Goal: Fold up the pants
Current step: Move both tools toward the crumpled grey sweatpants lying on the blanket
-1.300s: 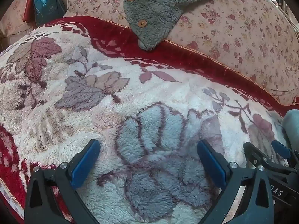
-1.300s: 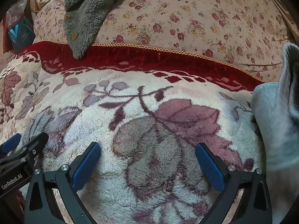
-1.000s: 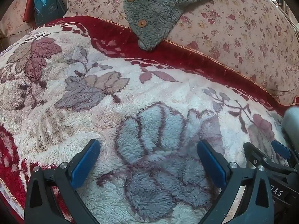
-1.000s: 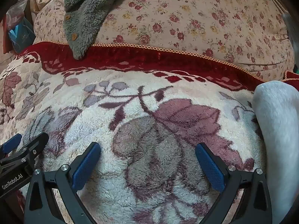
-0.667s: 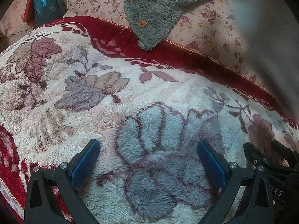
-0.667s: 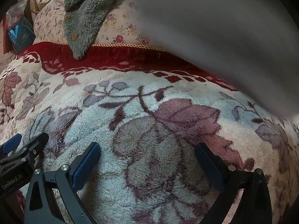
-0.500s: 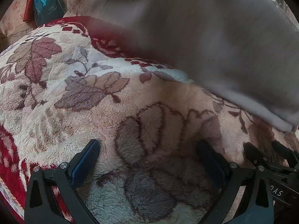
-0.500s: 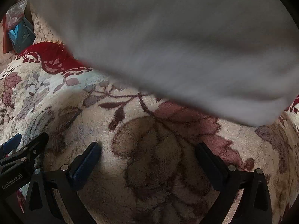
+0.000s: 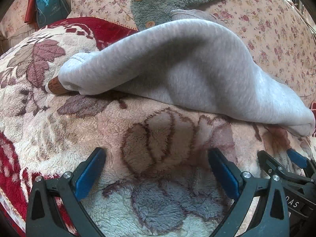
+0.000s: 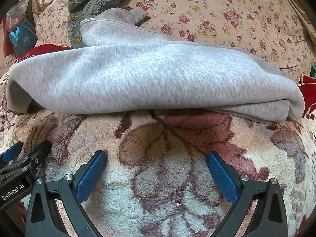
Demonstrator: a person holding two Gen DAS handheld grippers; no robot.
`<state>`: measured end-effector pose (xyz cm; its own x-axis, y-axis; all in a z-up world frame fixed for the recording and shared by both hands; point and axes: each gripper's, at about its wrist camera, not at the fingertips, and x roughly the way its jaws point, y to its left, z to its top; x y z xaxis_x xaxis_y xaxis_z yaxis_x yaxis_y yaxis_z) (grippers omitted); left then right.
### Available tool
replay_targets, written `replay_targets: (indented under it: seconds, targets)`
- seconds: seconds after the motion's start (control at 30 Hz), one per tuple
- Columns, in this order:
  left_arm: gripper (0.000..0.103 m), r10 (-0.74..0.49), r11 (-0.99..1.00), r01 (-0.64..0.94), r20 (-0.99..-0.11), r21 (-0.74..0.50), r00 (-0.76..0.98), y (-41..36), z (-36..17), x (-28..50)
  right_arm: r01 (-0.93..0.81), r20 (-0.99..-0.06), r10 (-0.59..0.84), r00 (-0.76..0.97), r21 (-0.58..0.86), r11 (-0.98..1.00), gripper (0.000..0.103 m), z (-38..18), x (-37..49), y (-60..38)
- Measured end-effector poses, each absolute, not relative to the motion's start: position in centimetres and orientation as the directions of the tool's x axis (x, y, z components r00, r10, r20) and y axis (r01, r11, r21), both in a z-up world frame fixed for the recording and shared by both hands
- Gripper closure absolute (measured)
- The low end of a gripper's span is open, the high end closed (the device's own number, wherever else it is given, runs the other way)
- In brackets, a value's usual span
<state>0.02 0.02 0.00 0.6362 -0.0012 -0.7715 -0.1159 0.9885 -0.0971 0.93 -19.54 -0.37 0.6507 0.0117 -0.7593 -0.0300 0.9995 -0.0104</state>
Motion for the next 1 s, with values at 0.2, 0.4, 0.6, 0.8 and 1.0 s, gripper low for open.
replay_targets:
  seconds: [0.2,0.4,0.6,0.8,1.0]
  targets:
    - [0.000,-0.001,0.989,-0.116,-0.772,-0.097,0.636,0.0,0.0,0.0,-0.030,-0.759,0.011,0.651,-0.011,0.999,0.000,-0.4,0.9,-19.5]
    - [0.000,0.004,0.989,-0.116,-0.773,-0.091,0.635,-0.1,0.1,-0.2,-0.029,-0.760,0.002,0.650,-0.022,0.999,0.000,-0.5,0.9,-19.4]
    - [0.000,0.018,0.988,-0.130,-0.787,-0.079,0.617,-0.3,0.7,-0.3,-0.070,-0.769,0.049,0.638,0.005,0.998,0.000,-0.4,1.2,-19.8]
    - [0.000,0.026,0.982,-0.161,-0.762,-0.103,0.647,-1.3,2.5,-1.9,-0.223,-0.806,0.206,0.555,0.094,0.970,0.000,0.7,1.3,-21.9]
    - [0.000,0.015,0.988,-0.123,-0.731,-0.095,0.683,-3.4,4.8,-3.2,-0.255,-0.790,0.304,0.532,0.193,0.947,0.000,2.8,-0.5,-26.3]
